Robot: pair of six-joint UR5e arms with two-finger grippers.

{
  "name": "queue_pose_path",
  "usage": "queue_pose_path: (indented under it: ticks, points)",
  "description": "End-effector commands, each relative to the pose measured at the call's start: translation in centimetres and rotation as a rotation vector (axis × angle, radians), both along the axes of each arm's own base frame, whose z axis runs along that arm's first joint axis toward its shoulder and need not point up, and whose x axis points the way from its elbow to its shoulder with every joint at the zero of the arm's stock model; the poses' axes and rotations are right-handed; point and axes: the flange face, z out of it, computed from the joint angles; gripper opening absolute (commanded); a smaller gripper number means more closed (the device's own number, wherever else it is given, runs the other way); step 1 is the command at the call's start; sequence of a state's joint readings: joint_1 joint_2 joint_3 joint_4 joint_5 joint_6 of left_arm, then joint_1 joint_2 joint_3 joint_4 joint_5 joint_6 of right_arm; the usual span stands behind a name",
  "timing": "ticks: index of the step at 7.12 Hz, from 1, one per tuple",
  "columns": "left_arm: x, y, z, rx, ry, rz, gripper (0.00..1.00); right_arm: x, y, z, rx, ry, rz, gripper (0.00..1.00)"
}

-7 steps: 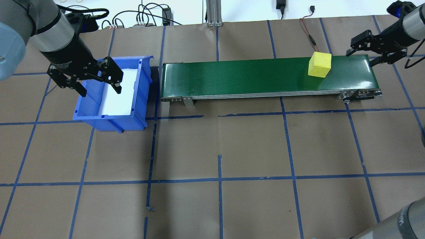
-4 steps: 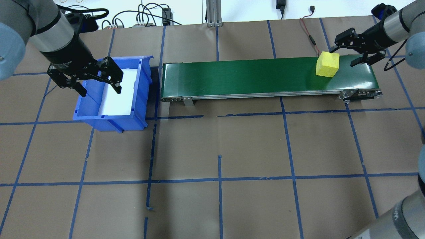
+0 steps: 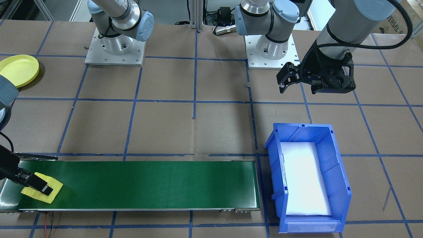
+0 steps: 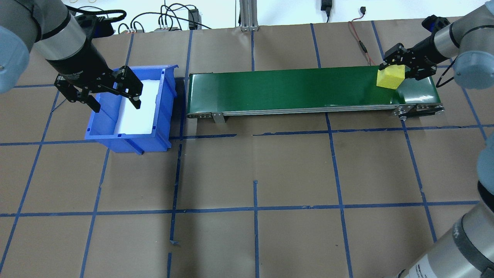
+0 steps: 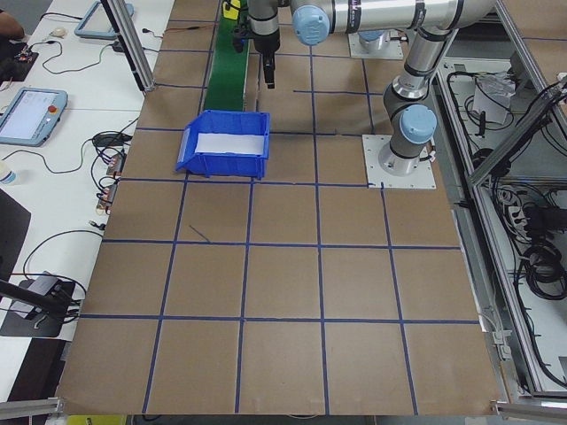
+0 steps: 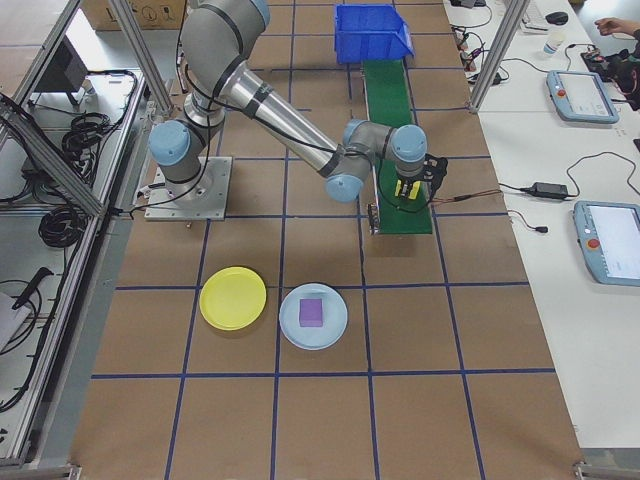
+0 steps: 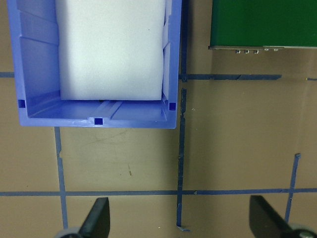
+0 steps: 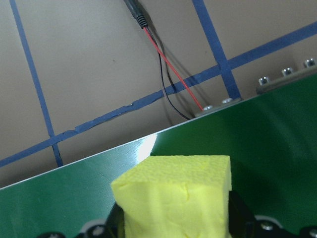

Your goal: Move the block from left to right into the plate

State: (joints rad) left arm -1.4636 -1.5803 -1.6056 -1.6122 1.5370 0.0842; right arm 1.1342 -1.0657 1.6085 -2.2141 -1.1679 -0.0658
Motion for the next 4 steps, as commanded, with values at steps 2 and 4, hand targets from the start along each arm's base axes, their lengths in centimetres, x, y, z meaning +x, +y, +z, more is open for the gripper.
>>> queue_pose_path:
  ticks: [2,4]
  points:
    - [0.0,0.0,0.0,0.000,0.000,0.002,1.00,-0.8,0.4,2.0,-0.025,0.115,0.073,0.35]
    - [0.0,0.0,0.0,0.000,0.000,0.006,1.00,-3.5,5.6,4.3,0.092,0.253,0.140,0.35]
